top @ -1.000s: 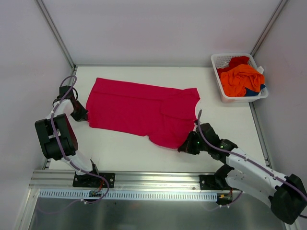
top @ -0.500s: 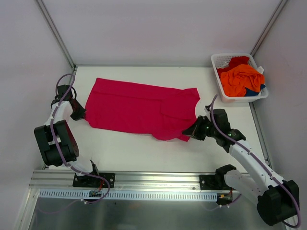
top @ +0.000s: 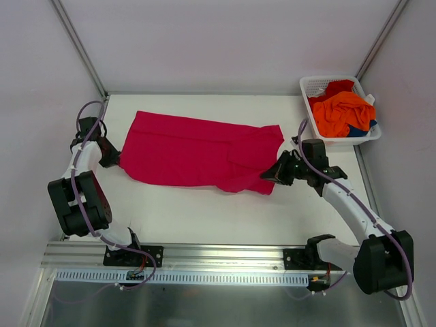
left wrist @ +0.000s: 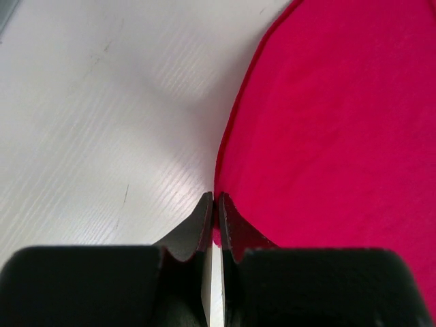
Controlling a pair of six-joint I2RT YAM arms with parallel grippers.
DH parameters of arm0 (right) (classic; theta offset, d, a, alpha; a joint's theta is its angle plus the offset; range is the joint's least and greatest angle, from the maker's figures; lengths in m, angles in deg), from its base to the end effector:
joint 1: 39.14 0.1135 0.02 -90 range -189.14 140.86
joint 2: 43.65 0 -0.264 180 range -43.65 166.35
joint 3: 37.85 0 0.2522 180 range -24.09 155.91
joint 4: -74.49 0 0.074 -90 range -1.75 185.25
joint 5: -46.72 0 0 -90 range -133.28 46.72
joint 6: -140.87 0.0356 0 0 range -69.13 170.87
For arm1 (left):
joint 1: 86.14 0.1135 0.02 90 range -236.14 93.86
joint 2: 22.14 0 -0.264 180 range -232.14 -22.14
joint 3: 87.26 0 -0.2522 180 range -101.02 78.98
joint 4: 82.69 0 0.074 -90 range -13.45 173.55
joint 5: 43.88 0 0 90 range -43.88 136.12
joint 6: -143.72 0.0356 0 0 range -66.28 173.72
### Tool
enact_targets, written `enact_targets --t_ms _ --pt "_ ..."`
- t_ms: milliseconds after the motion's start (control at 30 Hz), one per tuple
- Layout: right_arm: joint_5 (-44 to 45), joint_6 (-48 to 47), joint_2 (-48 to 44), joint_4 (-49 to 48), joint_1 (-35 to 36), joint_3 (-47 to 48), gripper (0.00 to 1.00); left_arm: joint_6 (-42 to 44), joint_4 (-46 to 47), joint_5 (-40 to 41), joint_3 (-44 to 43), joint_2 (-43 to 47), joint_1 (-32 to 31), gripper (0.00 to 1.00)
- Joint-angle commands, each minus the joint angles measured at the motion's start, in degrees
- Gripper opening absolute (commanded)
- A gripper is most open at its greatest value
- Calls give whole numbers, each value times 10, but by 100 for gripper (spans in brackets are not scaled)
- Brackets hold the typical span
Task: Fold and stack the t-shirts
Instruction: Grap the side of the flattened tshirt closest away from the robot with both arms, then fold the other side of the tshirt into a rectangle
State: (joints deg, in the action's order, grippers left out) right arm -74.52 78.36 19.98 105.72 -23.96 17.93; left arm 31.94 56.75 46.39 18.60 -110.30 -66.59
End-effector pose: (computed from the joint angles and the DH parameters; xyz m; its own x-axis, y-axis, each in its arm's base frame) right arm 0.2207 0.0790 0.2497 -0.8224 0.1858 -0.5377 -0.2624 0.7147 0.6483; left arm 0.3012 0.1071 0.2270 -0.5880 -0.6025 -0.5396 -0.5981 0.7730 -0.2115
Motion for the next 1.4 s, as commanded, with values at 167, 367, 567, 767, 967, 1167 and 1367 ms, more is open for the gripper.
enact_targets --t_ms 167,367,567,767,967,1167,1367 --pt "-7 -82 58 5 -37 75 0 -22 -4 -1 -74 -32 11 0" --pt "-13 -102 114 4 -50 112 0 -34 -4 -1 -112 -62 12 0" --pt "-10 -121 148 4 -70 130 0 -46 -4 -1 -146 -110 12 0" --pt "-14 -141 183 6 -91 162 0 -55 -3 -16 -178 -151 13 0" --pt "-12 -168 240 30 -98 205 0 -57 -4 -15 -211 -183 11 0" --pt "-9 -181 274 41 -109 237 0 -51 -3 -16 -250 -209 4 0" --pt "-4 -195 313 63 -112 280 0 -28 -4 -7 -293 -245 -8 0"
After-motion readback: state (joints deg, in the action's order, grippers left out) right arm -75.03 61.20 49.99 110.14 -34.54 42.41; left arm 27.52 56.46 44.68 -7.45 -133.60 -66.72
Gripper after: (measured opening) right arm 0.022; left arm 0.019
